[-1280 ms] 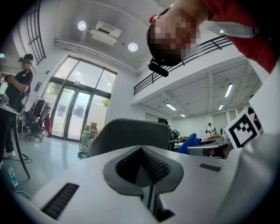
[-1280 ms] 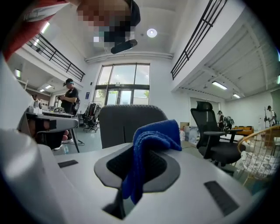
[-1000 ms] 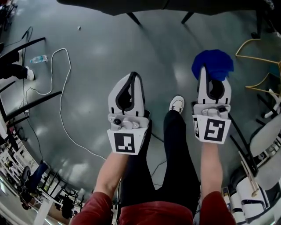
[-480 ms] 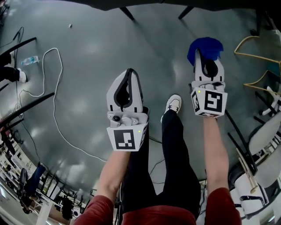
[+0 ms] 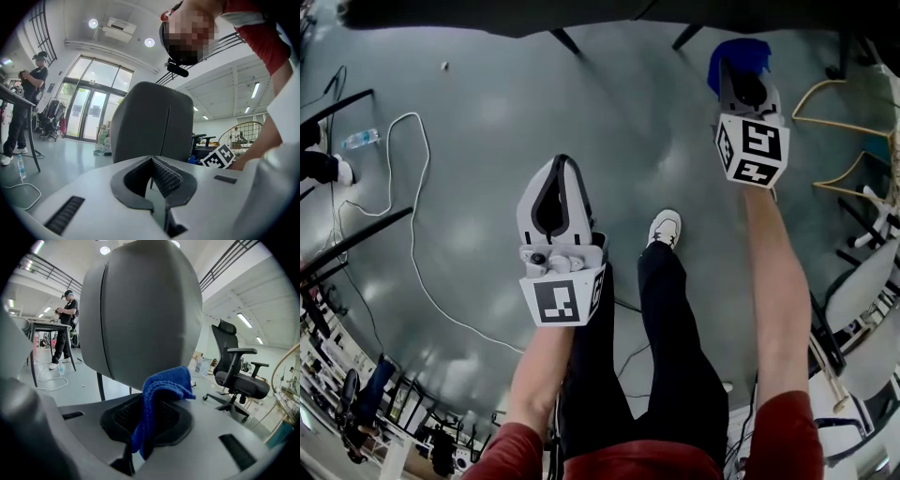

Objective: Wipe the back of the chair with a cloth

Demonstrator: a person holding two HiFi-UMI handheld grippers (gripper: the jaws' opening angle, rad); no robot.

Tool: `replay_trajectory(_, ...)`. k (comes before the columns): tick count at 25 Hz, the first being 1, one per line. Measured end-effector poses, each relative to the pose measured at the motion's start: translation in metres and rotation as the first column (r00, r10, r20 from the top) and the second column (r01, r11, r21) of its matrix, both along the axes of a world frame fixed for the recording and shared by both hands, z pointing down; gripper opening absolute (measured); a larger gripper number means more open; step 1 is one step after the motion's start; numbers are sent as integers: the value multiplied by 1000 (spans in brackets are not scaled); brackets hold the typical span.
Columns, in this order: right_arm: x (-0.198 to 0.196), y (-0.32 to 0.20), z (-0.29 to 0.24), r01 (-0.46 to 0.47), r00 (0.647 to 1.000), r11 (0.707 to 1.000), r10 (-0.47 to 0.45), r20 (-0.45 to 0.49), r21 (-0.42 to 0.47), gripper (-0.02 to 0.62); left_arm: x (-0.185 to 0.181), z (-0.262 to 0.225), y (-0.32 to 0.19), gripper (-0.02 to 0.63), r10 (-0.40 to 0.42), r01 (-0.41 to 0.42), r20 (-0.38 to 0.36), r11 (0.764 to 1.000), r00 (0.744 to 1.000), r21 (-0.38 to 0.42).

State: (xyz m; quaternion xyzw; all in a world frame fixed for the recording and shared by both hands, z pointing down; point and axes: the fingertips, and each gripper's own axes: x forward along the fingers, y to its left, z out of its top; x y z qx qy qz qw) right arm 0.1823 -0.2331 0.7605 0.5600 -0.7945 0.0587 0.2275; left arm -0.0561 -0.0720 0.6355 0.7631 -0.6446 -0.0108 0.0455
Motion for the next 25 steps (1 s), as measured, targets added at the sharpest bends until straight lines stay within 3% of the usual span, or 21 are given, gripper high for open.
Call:
replay_trajectory(15, -8, -36, 4, -45, 999, 997, 43, -33, -64, 60, -17, -3, -12, 14, -25, 25, -11, 1000, 1000, -3)
replay_trajectory(25, -92, -31, 1, 54, 998, 996, -56, -28, -74, 60, -55, -12, -2, 14, -41, 41, -14, 999, 999, 9)
